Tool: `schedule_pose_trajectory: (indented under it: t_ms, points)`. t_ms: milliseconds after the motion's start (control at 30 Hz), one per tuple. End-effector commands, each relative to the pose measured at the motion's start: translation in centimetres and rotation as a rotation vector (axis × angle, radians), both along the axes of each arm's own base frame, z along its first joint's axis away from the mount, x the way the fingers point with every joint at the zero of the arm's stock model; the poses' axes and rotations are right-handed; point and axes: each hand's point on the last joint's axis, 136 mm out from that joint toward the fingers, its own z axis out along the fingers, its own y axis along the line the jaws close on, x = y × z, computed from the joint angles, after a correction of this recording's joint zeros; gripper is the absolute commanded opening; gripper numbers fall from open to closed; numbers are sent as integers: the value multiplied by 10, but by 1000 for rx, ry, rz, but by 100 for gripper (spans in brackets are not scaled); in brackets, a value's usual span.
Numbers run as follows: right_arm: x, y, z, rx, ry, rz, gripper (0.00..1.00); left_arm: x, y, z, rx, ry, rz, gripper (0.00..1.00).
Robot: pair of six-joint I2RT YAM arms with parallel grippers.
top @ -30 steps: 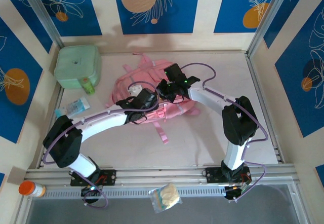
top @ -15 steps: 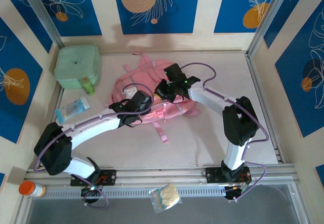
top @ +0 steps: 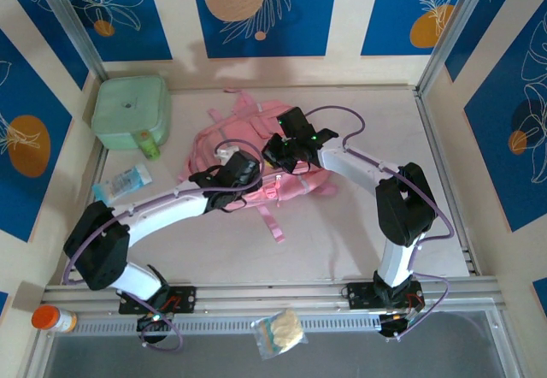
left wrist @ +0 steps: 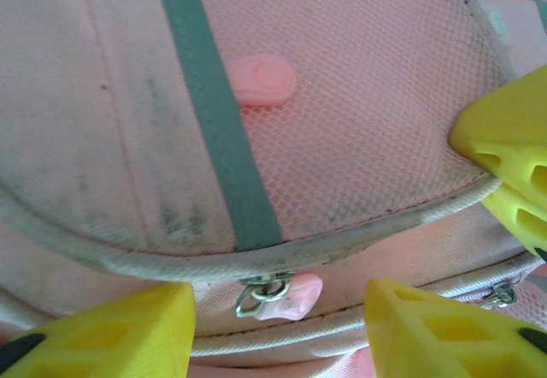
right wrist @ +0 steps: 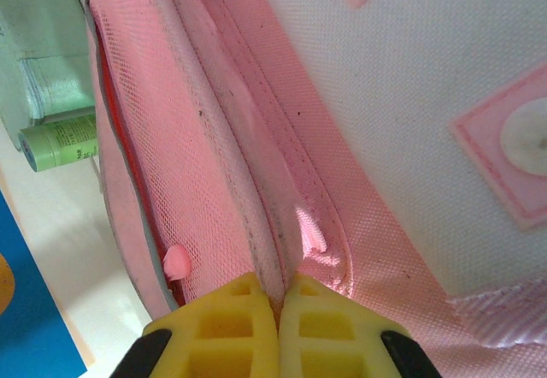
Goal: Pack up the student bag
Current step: Unzip the student bag at the center of the table.
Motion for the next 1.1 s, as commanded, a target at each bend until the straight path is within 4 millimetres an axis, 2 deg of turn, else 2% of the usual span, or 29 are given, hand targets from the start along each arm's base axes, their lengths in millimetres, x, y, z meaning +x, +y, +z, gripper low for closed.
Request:
schedule_pose_trajectory:
  t_ms: [0,133,267,600,700,867,1067]
  points:
    - [1,10,38,75,-69,27,0,11,-14,13,-70,-29,9,51]
    - [1,11,37,80,-66,28,0,16,-11,6,-73,-17,61,47]
    - [1,12,37,83,-64,30,0,23,-7,1,-95,-18,129,38]
    - [-2,10,34,61,-65,46,0,38,4,13,-63,-101,171,18]
    - [-2,10,32,52,-71,53,0,35,8,20,-41,-116,153,15]
    - [-4,10,26,35,-65,78,0,27,18,24,31,-109,98,0]
    - [1,10,32,15,-117,158,0,5,37,23,124,-69,5,0]
